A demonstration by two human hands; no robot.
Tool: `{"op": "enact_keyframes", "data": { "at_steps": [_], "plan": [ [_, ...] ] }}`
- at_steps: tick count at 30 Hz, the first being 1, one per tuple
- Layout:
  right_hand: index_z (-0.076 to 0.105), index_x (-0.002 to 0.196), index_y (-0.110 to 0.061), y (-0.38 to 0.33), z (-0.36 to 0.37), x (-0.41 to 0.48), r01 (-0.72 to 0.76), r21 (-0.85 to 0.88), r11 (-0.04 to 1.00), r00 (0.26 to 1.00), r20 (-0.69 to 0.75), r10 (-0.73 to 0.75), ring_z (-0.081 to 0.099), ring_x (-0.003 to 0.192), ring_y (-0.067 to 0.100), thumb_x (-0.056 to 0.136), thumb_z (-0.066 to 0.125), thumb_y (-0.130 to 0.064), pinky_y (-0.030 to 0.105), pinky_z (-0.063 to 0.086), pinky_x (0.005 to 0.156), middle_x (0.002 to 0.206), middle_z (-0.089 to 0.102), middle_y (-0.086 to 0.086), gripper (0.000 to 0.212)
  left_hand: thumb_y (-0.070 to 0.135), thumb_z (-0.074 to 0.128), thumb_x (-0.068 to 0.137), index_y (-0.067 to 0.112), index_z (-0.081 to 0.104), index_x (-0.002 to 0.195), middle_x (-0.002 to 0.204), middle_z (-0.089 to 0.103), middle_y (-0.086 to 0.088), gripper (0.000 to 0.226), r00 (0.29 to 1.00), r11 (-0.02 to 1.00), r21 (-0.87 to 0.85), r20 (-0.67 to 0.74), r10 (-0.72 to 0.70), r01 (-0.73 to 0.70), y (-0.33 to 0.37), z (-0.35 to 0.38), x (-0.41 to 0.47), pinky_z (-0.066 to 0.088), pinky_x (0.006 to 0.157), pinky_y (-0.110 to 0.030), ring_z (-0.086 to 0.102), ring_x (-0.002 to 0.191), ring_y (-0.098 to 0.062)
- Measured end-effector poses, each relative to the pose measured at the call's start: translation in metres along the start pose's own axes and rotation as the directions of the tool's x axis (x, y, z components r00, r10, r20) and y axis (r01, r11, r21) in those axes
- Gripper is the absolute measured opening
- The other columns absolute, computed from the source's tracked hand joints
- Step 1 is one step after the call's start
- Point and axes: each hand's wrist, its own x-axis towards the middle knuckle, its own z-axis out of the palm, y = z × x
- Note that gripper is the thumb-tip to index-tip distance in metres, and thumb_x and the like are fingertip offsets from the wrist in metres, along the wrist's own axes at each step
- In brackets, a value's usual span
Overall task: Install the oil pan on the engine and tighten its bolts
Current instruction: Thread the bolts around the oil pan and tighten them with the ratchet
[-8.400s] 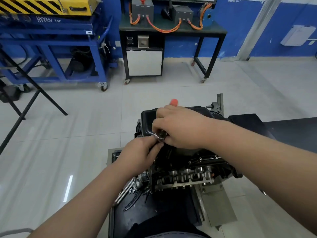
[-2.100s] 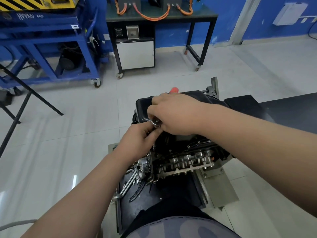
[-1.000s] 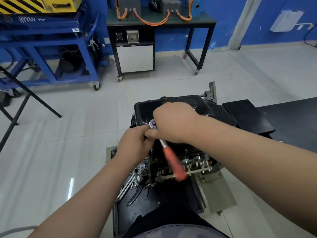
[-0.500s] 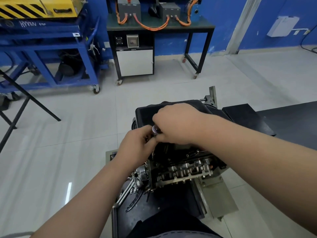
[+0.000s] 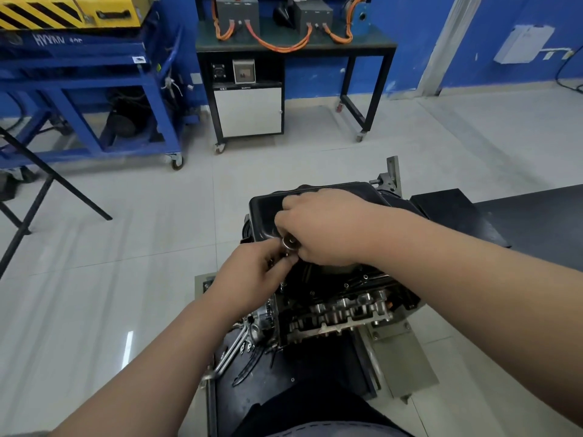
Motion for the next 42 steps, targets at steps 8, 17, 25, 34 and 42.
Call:
{"op": "enact_keyframes", "data": {
  "at_steps": [8,17,25,34,42],
  "plan": [
    [0.044,0.056,-0.021,-0.009,0.007,-0.003,-0.307,0.065,0.949,0.952,0.014,0.307,0.041,0.051,0.013,0.078,0.048,-0.062,0.025,0.025,0.045,0.060,0.043,-0.004,0.047,0.025,0.052,0.081,0.018,0.047,0.066,0.052,0.048,0.004,0.017,0.994,0.988,0.144,-0.097,-0.049,0.062,0.002,0.006,0.001,0.036,0.047,-0.033,0.043,0.050,-0.017],
    [0.057,0.078,-0.022,-0.006,0.007,-0.004,-0.133,-0.044,0.990,0.987,-0.093,0.128,0.058,0.074,0.022,0.083,0.050,-0.051,0.029,0.032,0.058,0.077,0.054,-0.002,0.031,0.043,0.054,0.080,0.036,0.046,0.067,0.052,0.046,0.013,0.017,0.989,0.982,0.171,-0.133,-0.057,0.079,0.002,0.008,-0.005,0.031,0.047,-0.025,0.044,0.050,-0.009],
    [0.057,0.092,-0.019,-0.004,0.003,-0.002,-0.068,0.035,0.997,0.998,0.021,0.067,0.058,0.085,0.022,0.085,0.053,-0.041,0.033,0.043,0.060,0.093,0.055,0.000,0.024,0.036,0.053,0.085,0.036,0.043,0.065,0.056,0.050,0.013,0.023,0.994,0.999,0.043,-0.107,-0.019,0.023,-0.002,0.009,-0.007,0.032,0.047,-0.023,0.043,0.051,-0.007],
    [0.042,0.054,-0.020,-0.018,0.011,-0.006,-0.342,0.097,0.935,0.938,-0.017,0.345,0.037,0.049,0.014,0.080,0.043,-0.063,0.025,0.021,0.046,0.059,0.041,-0.002,0.050,0.020,0.058,0.079,0.023,0.051,0.066,0.052,0.051,0.005,0.015,0.978,0.992,0.027,-0.176,-0.116,0.122,-0.003,0.015,-0.005,0.035,0.049,-0.029,0.044,0.051,-0.010],
    [0.060,0.098,-0.023,-0.002,0.003,-0.005,0.000,-0.038,0.999,0.999,-0.049,-0.002,0.056,0.091,0.022,0.085,0.053,-0.041,0.033,0.040,0.069,0.097,0.054,0.000,0.024,0.033,0.055,0.088,0.038,0.039,0.064,0.050,0.045,0.010,0.030,0.994,0.996,0.083,-0.107,-0.001,0.010,-0.002,0.008,-0.008,0.032,0.047,-0.027,0.042,0.050,-0.008]
  ]
}}
